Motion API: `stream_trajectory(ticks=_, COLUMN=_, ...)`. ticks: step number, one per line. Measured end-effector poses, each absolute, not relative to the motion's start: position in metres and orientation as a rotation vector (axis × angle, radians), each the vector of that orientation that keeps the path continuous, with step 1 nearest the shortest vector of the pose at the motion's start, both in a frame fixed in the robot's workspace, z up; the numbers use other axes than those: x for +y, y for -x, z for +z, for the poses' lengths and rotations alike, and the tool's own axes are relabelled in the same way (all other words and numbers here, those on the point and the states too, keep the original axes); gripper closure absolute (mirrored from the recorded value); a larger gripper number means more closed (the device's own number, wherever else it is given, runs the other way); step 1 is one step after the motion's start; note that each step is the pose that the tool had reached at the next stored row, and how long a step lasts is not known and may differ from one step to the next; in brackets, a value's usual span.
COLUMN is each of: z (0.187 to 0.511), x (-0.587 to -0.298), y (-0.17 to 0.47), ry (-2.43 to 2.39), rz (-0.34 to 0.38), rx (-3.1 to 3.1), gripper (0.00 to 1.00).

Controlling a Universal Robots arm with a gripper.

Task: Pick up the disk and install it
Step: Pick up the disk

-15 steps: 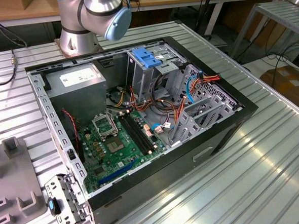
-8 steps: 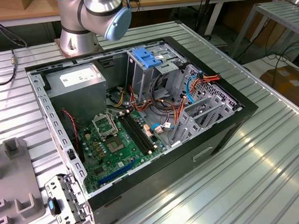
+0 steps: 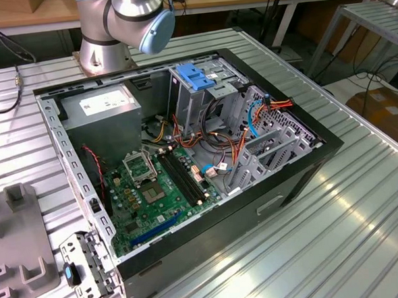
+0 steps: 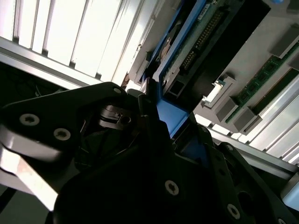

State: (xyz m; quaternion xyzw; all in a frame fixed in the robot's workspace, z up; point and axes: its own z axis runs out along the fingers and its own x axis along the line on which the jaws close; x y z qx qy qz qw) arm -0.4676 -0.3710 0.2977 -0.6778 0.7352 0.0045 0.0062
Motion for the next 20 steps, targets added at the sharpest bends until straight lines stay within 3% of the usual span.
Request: stream_trajectory(ticks=20, z=0.2976, x=-0.3711, y=0.4676, ry=2.188, rz=0.015, rx=2.238, gripper=0.63)
